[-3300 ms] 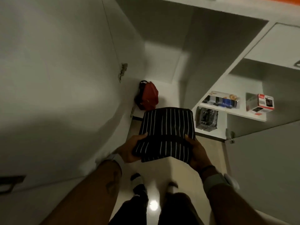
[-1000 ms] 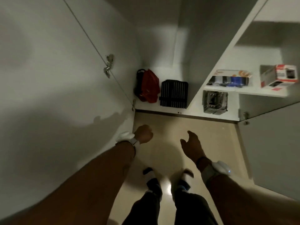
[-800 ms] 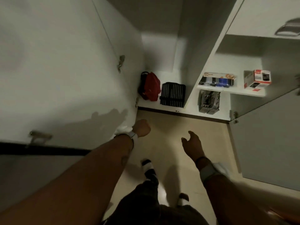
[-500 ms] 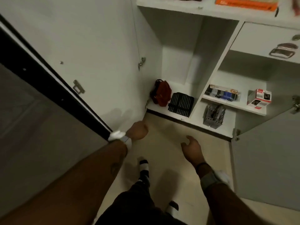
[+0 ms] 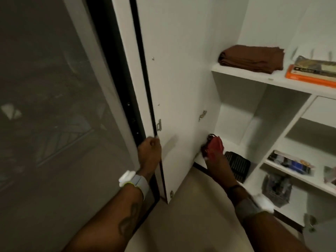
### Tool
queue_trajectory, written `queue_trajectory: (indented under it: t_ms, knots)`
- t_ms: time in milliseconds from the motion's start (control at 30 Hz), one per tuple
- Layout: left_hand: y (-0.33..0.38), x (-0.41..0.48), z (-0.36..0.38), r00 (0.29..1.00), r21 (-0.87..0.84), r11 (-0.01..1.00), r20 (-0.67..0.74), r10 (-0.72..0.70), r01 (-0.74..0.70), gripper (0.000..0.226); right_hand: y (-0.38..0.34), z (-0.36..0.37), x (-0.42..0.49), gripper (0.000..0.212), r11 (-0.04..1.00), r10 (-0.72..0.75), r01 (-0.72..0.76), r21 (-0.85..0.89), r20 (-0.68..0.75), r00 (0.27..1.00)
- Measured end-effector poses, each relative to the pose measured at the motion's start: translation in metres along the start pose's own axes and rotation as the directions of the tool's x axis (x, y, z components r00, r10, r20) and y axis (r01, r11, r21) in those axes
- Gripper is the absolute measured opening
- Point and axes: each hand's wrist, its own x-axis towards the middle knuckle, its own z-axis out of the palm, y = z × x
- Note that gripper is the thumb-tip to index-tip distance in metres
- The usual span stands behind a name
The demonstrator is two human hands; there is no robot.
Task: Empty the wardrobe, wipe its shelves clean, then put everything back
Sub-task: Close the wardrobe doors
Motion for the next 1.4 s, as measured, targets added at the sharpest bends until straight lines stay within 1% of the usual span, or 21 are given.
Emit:
queue_trajectory:
  t_ms: [67, 133, 200, 267, 333, 400, 467, 500, 600, 733, 800, 900, 1000, 1067, 1167, 1233, 1300, 1333, 1367, 1400]
  knots:
    - [0.012, 0.025, -0.026, 0.994, -0.084, 0.995, -0.094, 0.051, -0.059, 0.035, -0.04, 0.017, 0.017, 0.046, 0.997, -0.071, 0.071, -0.016, -0.002, 0.997]
    - [0.03, 0.048, -0.041, 0.985, -0.136, 0.982, -0.134, 0.111, -0.129, 0.023, -0.079, 0.025, 0.026, 0.049, 0.991, -0.137, 0.137, 0.006, 0.019, 0.99]
    - [0.047, 0.081, -0.051, 0.987, -0.176, 0.974, -0.095, 0.13, -0.145, 0.02, -0.121, 0.036, 0.038, 0.054, 0.977, -0.211, 0.21, 0.032, 0.023, 0.977]
    - [0.062, 0.109, -0.049, 0.989, -0.183, 0.973, 0.018, 0.147, -0.142, 0.033, -0.155, 0.043, 0.051, 0.058, 0.956, -0.29, 0.29, 0.041, 0.016, 0.957]
    - [0.072, 0.118, -0.045, 0.986, -0.19, 0.973, 0.083, 0.147, -0.129, 0.034, -0.179, 0.047, 0.06, 0.063, 0.933, -0.355, 0.355, 0.054, -0.004, 0.935]
    - [0.067, 0.111, -0.042, 0.984, -0.209, 0.968, 0.085, 0.157, -0.136, 0.033, -0.193, 0.05, 0.062, 0.068, 0.916, -0.395, 0.395, 0.073, -0.022, 0.919]
    - [0.055, 0.105, -0.037, 0.971, -0.211, 0.954, 0.066, 0.23, -0.211, 0.041, -0.198, 0.051, 0.064, 0.07, 0.903, -0.422, 0.424, 0.074, -0.043, 0.906]
    - [0.051, 0.102, -0.034, 0.964, -0.223, 0.945, 0.062, 0.259, -0.239, 0.041, -0.199, 0.051, 0.064, 0.07, 0.899, -0.431, 0.433, 0.07, -0.046, 0.901]
    - [0.054, 0.095, -0.019, 0.965, -0.296, 0.93, 0.075, 0.253, -0.22, 0.04, -0.192, 0.05, 0.069, 0.072, 0.884, -0.46, 0.464, 0.051, -0.073, 0.885]
    - [0.069, 0.072, -0.005, 0.968, -0.387, 0.895, 0.03, 0.251, -0.22, 0.055, -0.184, 0.046, 0.074, 0.075, 0.879, -0.472, 0.476, 0.024, -0.098, 0.876]
    - [0.074, 0.066, -0.001, 0.958, -0.381, 0.886, -0.003, 0.285, -0.265, 0.062, -0.182, 0.041, 0.075, 0.077, 0.869, -0.492, 0.494, 0.004, -0.087, 0.866]
    - [0.074, 0.056, 0.008, 0.933, -0.333, 0.874, -0.052, 0.356, -0.353, 0.048, -0.17, 0.029, 0.074, 0.082, 0.855, -0.516, 0.518, 0.017, -0.067, 0.854]
    - [0.069, 0.043, 0.027, 0.914, -0.322, 0.859, -0.065, 0.4, -0.399, 0.048, -0.151, 0.014, 0.068, 0.085, 0.838, -0.541, 0.543, 0.058, -0.038, 0.84]
    - [0.073, 0.028, 0.041, 0.912, -0.351, 0.848, -0.047, 0.408, -0.398, 0.05, -0.135, 0.003, 0.06, 0.083, 0.831, -0.551, 0.554, 0.061, -0.054, 0.833]
    - [0.098, -0.004, 0.06, 0.9, -0.411, 0.825, 0.025, 0.435, -0.387, 0.047, -0.111, -0.025, 0.047, 0.077, 0.844, -0.523, 0.532, 0.067, -0.117, 0.844]
    - [0.114, -0.027, 0.078, 0.873, -0.399, 0.82, 0.088, 0.479, -0.41, 0.047, -0.099, -0.051, 0.037, 0.072, 0.852, -0.499, 0.515, 0.094, -0.15, 0.853]
    - [0.126, -0.05, 0.1, 0.833, -0.358, 0.811, 0.137, 0.536, -0.463, 0.054, -0.08, -0.08, 0.029, 0.061, 0.839, -0.492, 0.518, 0.168, -0.174, 0.853]
    - [0.133, -0.06, 0.112, 0.809, -0.352, 0.797, 0.155, 0.567, -0.491, 0.056, -0.068, -0.094, 0.026, 0.056, 0.839, -0.482, 0.514, 0.175, -0.196, 0.854]
    - [0.143, -0.07, 0.124, 0.791, -0.361, 0.785, 0.175, 0.587, -0.503, 0.055, -0.056, -0.111, 0.022, 0.054, 0.855, -0.463, 0.498, 0.144, -0.218, 0.859]
    - [0.153, -0.078, 0.136, 0.781, -0.382, 0.779, 0.194, 0.594, -0.497, 0.052, -0.042, -0.125, 0.02, 0.052, 0.876, -0.427, 0.464, 0.133, -0.234, 0.873]
